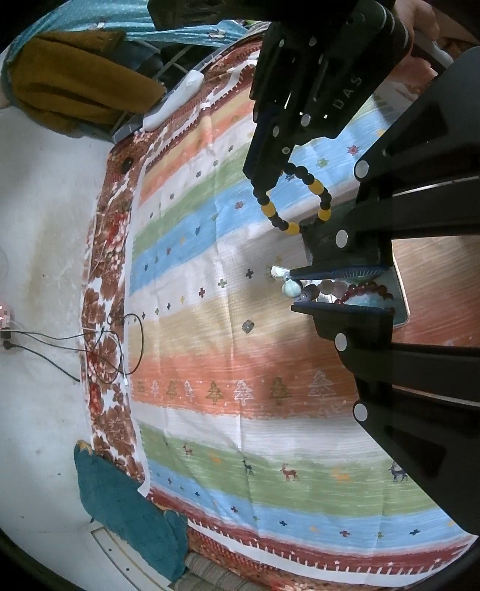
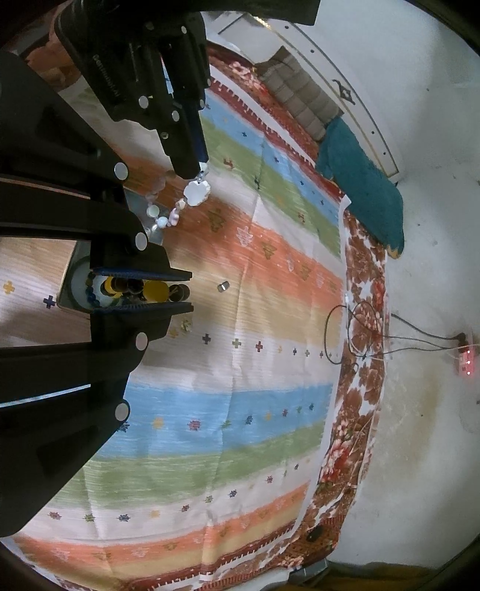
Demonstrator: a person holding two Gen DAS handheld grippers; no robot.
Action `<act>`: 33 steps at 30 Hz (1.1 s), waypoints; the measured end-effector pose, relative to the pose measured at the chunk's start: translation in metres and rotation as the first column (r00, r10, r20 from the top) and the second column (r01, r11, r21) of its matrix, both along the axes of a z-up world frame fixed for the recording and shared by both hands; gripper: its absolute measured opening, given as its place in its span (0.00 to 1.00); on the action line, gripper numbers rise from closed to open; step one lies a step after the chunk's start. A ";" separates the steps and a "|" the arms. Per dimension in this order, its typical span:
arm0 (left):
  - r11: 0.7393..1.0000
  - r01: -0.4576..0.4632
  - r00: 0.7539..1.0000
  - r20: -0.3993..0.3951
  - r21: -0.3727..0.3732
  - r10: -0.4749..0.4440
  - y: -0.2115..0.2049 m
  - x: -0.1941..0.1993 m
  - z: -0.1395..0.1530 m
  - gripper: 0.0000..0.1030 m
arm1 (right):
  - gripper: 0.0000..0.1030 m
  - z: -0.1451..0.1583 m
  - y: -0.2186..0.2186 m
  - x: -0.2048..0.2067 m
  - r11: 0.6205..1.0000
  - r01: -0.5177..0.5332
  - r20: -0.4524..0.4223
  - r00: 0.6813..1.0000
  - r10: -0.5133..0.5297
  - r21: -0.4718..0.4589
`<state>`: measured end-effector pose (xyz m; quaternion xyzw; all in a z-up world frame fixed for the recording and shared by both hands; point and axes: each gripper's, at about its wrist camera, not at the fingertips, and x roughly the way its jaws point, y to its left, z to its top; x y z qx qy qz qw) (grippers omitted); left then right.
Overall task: Organize jewelry
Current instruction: 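Lift both held bracelets and carry them over the silver tin, then open both tools dropping the two bracelets into the tin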
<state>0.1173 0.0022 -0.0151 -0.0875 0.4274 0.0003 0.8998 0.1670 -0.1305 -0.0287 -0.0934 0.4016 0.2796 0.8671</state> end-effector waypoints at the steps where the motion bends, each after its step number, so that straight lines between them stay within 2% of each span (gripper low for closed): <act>1: 1.000 0.000 1.000 0.000 0.001 0.000 0.000 -0.002 0.000 0.11 | 0.12 -0.001 0.000 -0.001 1.000 -0.002 -0.002 1.000 0.002 -0.002; 10: 1.000 0.020 1.000 -0.012 -0.006 -0.020 -0.006 -0.007 -0.002 0.12 | 0.12 -0.003 0.002 -0.007 1.000 -0.017 -0.007 1.000 0.017 -0.012; 12: 1.000 0.014 0.999 -0.036 -0.014 -0.014 -0.004 -0.004 -0.004 0.16 | 0.12 -0.006 0.002 -0.006 1.000 -0.008 -0.018 1.000 0.008 -0.024; 13: 1.000 -0.001 0.999 -0.042 -0.013 0.001 -0.002 -0.004 -0.005 0.17 | 0.15 -0.007 0.001 -0.004 1.000 0.002 -0.022 1.000 -0.003 -0.029; 14: 1.000 -0.008 0.999 -0.045 -0.011 0.007 -0.001 -0.003 -0.006 0.17 | 0.23 -0.007 0.000 -0.002 0.999 0.014 -0.028 1.000 -0.014 -0.029; 16: 1.000 -0.021 0.998 -0.054 -0.011 0.021 0.002 -0.002 -0.008 0.18 | 0.28 -0.006 -0.005 0.001 0.999 0.035 -0.031 0.999 -0.036 -0.024; 24: 0.998 -0.057 0.997 -0.056 -0.010 0.056 0.010 0.001 -0.008 0.35 | 0.37 -0.014 -0.010 0.013 0.997 0.067 -0.071 0.995 -0.070 -0.044; 33: 0.995 -0.102 0.992 -0.072 -0.019 0.100 0.024 0.015 -0.013 0.47 | 0.44 -0.023 -0.004 0.027 0.995 0.065 -0.103 0.992 -0.072 -0.075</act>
